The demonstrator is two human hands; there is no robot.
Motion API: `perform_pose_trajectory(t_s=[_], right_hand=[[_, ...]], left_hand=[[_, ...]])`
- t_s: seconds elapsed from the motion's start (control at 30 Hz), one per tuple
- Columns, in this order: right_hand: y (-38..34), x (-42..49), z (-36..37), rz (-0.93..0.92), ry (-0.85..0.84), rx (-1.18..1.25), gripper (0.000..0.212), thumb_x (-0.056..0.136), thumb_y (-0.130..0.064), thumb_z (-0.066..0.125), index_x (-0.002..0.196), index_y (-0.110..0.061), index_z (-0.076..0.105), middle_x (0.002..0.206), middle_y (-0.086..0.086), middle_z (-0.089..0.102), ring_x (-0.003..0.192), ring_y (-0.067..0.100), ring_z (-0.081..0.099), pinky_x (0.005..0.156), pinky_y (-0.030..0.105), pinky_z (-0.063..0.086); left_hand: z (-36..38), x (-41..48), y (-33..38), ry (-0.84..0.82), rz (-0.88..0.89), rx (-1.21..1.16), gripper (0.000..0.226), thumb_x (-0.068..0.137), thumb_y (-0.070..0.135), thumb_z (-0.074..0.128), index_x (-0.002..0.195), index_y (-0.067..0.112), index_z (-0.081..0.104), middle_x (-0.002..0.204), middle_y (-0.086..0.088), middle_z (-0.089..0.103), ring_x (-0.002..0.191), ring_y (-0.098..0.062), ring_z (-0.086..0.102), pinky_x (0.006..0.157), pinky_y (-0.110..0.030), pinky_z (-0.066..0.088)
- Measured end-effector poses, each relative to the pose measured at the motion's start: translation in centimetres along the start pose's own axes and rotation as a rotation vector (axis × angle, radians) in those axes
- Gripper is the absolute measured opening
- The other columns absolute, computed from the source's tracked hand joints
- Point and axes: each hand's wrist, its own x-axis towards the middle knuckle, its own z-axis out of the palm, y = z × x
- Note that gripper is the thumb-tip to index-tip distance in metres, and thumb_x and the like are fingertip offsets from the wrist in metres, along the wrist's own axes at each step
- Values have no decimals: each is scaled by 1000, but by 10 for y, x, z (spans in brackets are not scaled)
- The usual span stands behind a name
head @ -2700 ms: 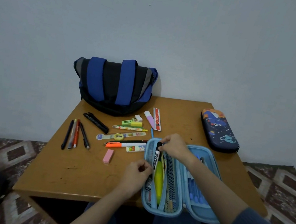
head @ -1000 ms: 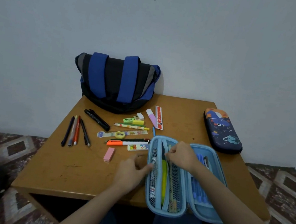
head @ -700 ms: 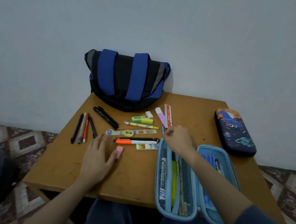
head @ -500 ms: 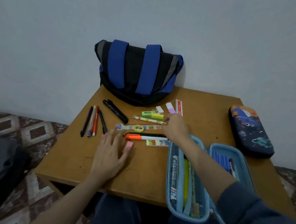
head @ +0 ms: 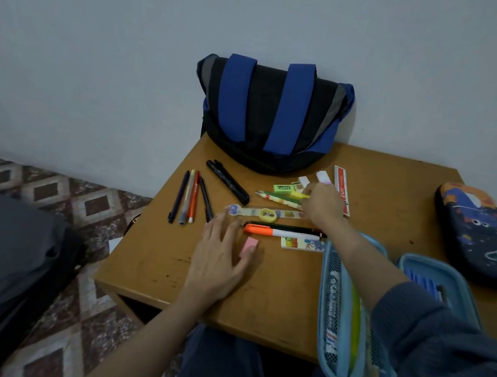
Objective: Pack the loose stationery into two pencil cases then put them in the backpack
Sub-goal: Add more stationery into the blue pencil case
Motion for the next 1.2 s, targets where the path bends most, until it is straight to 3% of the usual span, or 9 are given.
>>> perform_pose_trajectory(t_s=[0.17, 0.33, 0.5, 0.6, 0.73, 0.8, 0.9, 1.0, 1.2], right_hand=[[8, -5, -5, 72, 76, 462, 28, 88, -10, 62, 116, -9, 65, 107, 16, 67, 83, 21, 61, 63, 25, 48], [19, -28, -40, 156, 7, 1112, 23, 87, -4, 63, 110, -2, 63, 50, 0, 62, 38, 7, 53, 40, 17, 45], [49, -62, -71, 110, -79, 1394, 14, 89, -1, 57, 96, -13, 59, 67, 6, 69, 53, 12, 66, 53, 21, 55], [73, -74, -73, 148, -93, 1502, 18, 91, 2, 50, 99, -8, 62, 75, 5, 72, 64, 14, 69, 59, 22, 56], [97, -88, -67, 221, -42, 1419, 16, 93, -3, 49, 96, -4, 65, 74, 6, 69, 62, 13, 64, 54, 19, 53], [106, -94, -62, 250, -11, 1271, 11, 87, 2, 56, 89, -5, 64, 61, 3, 64, 49, 10, 57, 45, 16, 47], [112, -99, -59, 250, 0, 1112, 20, 82, 11, 58, 85, -8, 57, 55, 7, 60, 43, 11, 53, 43, 20, 45], [109, -102, -60, 199, -32, 1104, 29, 81, 15, 57, 98, -9, 54, 64, 15, 58, 41, 12, 57, 44, 23, 52], [104, -101, -57, 161, -147, 1001, 15, 85, 9, 58, 97, 1, 59, 69, 13, 61, 42, 8, 60, 47, 20, 53]], left_hand=[[1, 0, 0, 4, 1, 2, 62, 91, 64, 30, 143, 31, 29, 158, 6, 7, 144, -15, 10, 115, -39, 21], [0, -1, 0, 26, 21, 10, 59, 90, 63, 29, 138, 28, 37, 155, 2, 18, 141, -16, 19, 115, -40, 23], [-3, -4, 4, 34, 43, 30, 44, 93, 50, 42, 129, 25, 49, 149, -2, 32, 136, -19, 31, 112, -44, 30], [-4, -10, 24, 91, 26, -31, 35, 92, 39, 51, 121, 20, 57, 143, -2, 40, 131, -17, 37, 109, -37, 34], [1, -20, 89, 51, 184, -148, 27, 89, 39, 55, 104, 18, 63, 111, 6, 56, 108, -10, 48, 89, -18, 32], [5, -22, 121, -42, 234, -133, 29, 88, 47, 55, 94, 20, 60, 98, 8, 53, 98, -9, 47, 81, -20, 35], [13, -21, 149, -163, 217, -38, 36, 82, 51, 59, 92, 16, 53, 98, 3, 46, 96, -14, 43, 81, -25, 40], [20, -19, 157, -217, 180, -17, 35, 83, 40, 63, 100, 12, 51, 110, -3, 42, 101, -18, 44, 83, -27, 42], [15, -13, 156, -213, 66, -167, 10, 86, 15, 61, 79, 9, 57, 113, -5, 44, 91, -11, 46, 78, -19, 42]])
